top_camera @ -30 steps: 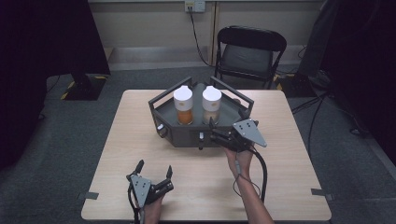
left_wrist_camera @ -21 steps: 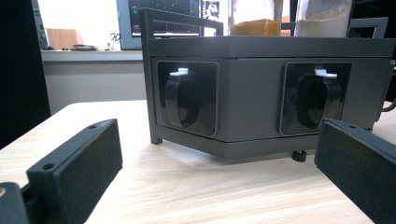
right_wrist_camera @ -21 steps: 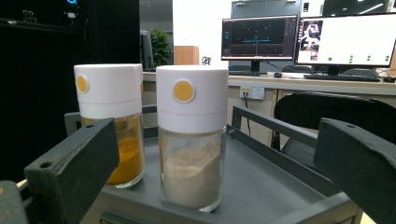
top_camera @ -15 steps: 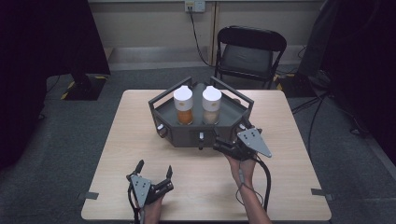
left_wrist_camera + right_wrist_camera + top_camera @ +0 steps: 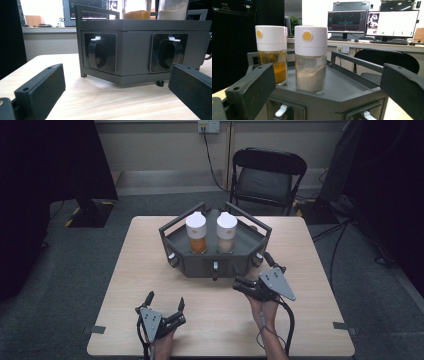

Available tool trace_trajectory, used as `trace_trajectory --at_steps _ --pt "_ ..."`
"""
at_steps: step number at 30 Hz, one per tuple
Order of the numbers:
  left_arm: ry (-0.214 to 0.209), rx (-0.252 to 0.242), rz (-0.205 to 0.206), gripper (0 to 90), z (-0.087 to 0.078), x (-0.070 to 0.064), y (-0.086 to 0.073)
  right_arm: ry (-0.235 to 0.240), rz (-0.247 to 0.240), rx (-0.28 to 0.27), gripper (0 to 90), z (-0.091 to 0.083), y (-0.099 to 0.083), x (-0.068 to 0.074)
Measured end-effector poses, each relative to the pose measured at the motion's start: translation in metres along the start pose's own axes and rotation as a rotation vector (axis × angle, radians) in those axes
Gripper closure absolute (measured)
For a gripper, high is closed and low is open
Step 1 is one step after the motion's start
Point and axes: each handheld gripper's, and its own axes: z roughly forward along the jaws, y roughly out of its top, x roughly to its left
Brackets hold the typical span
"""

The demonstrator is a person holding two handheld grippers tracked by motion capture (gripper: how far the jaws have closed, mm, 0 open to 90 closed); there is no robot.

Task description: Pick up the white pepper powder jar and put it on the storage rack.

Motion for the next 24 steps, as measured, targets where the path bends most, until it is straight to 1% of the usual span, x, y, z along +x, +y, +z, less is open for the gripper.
trace_trajectory --at_steps 5,8,15,18,24 --pt "0.000 0.000 0.000 0.0 0.000 0.000 0.000 -0.008 -0.019 0.002 0.0 -0.008 -0.005 0.001" --pt "0.000 0.000 0.000 0.0 0.000 0.000 0.000 -0.003 -0.004 0.002 0.0 -0.013 -0.009 0.000" --pt "0.000 0.000 0.000 0.0 0.000 0.000 0.000 -0.009 -0.012 -0.004 0.0 -0.025 -0.015 0.003" --pt "0.000 0.000 0.000 0.0 0.000 0.000 0.000 -0.022 -0.028 -0.010 0.0 -0.031 -0.020 0.007" --pt "0.000 0.000 0.000 0.0 0.000 0.000 0.000 -0.023 -0.027 0.005 0.0 -0.039 -0.027 0.008"
